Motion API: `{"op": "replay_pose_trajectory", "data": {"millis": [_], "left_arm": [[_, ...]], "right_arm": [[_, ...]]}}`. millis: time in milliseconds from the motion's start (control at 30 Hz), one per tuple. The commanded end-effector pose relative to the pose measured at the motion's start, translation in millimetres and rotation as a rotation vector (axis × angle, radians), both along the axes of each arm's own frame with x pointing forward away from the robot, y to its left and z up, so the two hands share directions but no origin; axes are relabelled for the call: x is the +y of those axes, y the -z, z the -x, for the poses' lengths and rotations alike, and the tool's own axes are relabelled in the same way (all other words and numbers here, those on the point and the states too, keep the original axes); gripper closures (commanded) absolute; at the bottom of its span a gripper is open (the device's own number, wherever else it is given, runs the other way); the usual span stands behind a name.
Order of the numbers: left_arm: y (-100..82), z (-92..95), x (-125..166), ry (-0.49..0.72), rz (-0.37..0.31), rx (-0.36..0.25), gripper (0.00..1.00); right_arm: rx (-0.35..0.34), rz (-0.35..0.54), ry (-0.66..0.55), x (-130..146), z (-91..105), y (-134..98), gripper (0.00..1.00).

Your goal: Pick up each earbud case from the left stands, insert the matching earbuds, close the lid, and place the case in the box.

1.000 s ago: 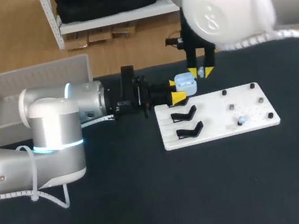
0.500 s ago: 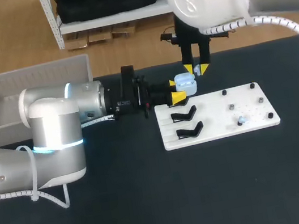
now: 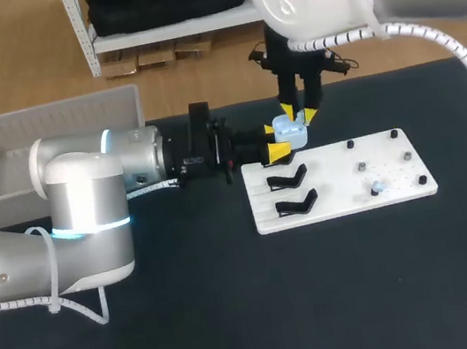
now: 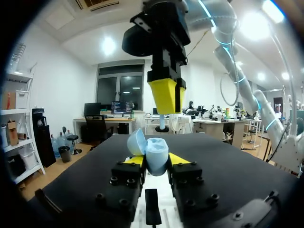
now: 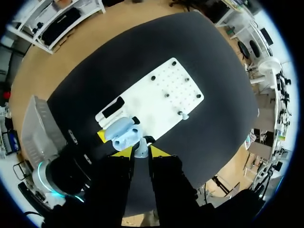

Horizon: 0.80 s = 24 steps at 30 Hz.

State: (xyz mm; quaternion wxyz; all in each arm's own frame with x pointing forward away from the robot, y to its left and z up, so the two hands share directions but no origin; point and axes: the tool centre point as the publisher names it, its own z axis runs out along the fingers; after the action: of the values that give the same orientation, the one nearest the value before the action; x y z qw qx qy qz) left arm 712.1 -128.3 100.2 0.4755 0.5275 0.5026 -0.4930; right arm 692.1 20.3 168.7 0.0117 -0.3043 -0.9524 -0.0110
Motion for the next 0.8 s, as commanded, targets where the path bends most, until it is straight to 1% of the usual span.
{"op": "replay_pose_trajectory", "data": {"millis": [33,400,467,533,800], "left_arm": [[1.2,0.4,0.0,-0.003,0.004,-0.003,1.00],[1.2,0.4,0.0,-0.003,0.004,-0.003,1.00],[1.2,0.4,0.0,-0.003,0.004,-0.003,1.00],[1.2,0.4,0.0,-0.003,0.004,-0.003,1.00],[1.2,0.4,0.0,-0.003,0.004,-0.003,1.00]], "right_arm": [[0.015,-0.005,0.000,-2.8,-5.2,-0.1,1.00],[0.015,-0.005,0.000,-2.8,-5.2,-0.1,1.00],[0.026,-0.004,0.019,0.0,-5.4,0.6,1.00],[0.023,0.002,0.021,1.6,-5.7,1.5,1.00],[0.023,-0.003,0.093,5.4,-6.7,-0.2,1.00]]}}
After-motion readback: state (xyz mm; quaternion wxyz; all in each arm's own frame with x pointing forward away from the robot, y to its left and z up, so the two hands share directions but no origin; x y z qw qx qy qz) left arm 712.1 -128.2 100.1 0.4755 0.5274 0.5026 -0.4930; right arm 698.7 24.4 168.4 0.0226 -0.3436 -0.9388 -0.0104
